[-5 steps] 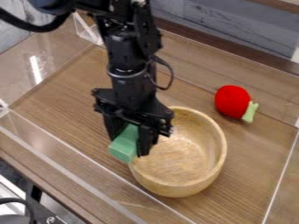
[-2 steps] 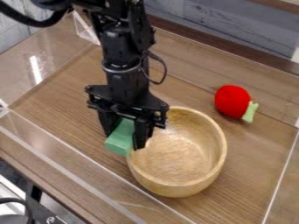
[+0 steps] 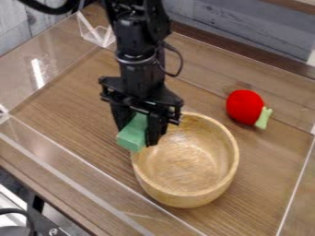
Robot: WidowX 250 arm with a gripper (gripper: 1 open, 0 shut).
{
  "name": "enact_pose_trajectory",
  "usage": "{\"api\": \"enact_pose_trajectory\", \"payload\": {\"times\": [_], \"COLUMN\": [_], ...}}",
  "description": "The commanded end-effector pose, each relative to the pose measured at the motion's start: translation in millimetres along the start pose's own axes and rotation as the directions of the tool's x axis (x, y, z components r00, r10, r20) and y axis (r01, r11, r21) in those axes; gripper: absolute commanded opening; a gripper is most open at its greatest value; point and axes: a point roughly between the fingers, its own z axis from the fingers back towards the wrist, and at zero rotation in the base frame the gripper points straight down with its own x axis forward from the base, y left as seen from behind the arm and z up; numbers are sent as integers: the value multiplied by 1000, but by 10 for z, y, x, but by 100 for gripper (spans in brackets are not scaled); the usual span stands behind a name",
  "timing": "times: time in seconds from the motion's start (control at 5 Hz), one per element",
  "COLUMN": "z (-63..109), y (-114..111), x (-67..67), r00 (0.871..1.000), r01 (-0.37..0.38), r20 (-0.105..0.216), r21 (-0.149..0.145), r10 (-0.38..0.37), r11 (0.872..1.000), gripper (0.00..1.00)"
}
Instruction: Remove the green block from the brown bowl and put it on the table
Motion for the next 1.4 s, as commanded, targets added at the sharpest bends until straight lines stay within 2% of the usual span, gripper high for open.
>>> {"api": "enact_pose_trajectory", "payload": {"times": [0.0,0.4,0.8,1.2], "z": [116,174,143,197], "y": [-31,-151,71,110], "x": [131,174,167,148], "r00": [997,999,998,998], "r01": [73,6,56,53], "r20": [32,33,29,24], "r21": [7,6,13,16], "r10": [-73,-6,-57,-53], "r11": [997,1000,998,998], "gripper": [0,0,0,0]}}
